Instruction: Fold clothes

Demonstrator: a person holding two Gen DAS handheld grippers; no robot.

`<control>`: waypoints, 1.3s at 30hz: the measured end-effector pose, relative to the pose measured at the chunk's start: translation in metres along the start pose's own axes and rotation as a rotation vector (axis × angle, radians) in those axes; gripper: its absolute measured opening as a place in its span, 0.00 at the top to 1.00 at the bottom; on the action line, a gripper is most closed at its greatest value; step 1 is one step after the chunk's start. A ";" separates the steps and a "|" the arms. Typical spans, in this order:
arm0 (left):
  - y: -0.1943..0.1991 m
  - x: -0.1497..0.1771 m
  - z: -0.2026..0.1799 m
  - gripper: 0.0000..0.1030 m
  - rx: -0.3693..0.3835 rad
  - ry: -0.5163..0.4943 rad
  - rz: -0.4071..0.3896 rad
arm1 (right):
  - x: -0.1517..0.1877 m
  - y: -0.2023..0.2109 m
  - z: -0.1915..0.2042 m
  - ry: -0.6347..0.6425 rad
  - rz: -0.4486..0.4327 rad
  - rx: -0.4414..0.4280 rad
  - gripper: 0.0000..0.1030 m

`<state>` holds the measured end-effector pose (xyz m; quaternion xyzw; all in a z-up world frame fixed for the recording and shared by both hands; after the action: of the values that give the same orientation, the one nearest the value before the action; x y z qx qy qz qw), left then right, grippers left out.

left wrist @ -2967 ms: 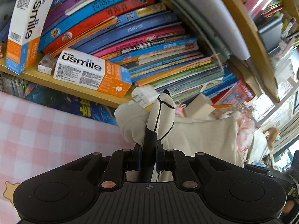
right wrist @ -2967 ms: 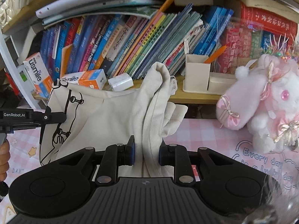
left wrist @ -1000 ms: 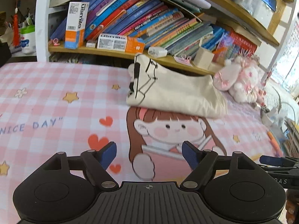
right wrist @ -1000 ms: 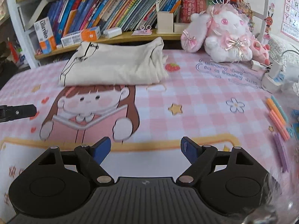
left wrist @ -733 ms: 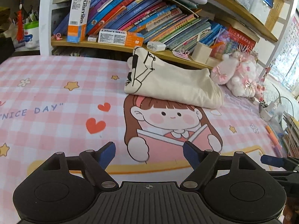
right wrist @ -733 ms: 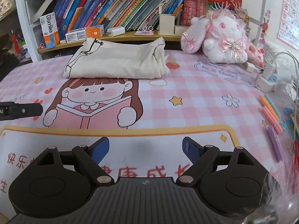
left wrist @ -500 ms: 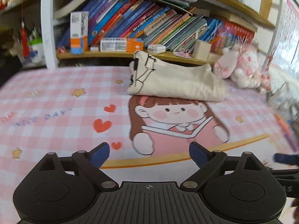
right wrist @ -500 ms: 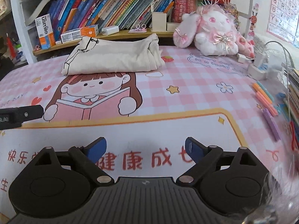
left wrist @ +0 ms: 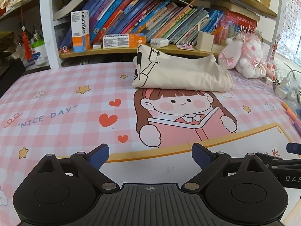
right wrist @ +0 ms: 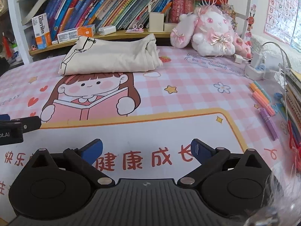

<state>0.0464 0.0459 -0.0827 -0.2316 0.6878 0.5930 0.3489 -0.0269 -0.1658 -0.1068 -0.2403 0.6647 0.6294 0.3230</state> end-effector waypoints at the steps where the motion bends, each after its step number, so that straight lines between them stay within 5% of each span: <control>1: 0.000 0.000 0.001 0.06 0.003 0.005 0.003 | -0.001 0.001 0.000 -0.002 -0.003 0.005 0.02; 39: -0.001 -0.007 0.001 0.02 0.031 0.046 0.012 | -0.014 0.007 0.003 -0.023 -0.017 0.026 0.02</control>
<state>0.0517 0.0462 -0.0778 -0.2358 0.7061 0.5788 0.3328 -0.0216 -0.1636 -0.0918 -0.2346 0.6669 0.6207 0.3391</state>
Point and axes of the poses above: each gripper's, at about its wrist camera, not at the fingertips, and y roughly against the way its jaws point, z to its left, x to its underside, the point moved 5 cm from there along -y, roughly the way its jaws point, and after that the axes turned 1 degree about -z, right-handed, at the moved point
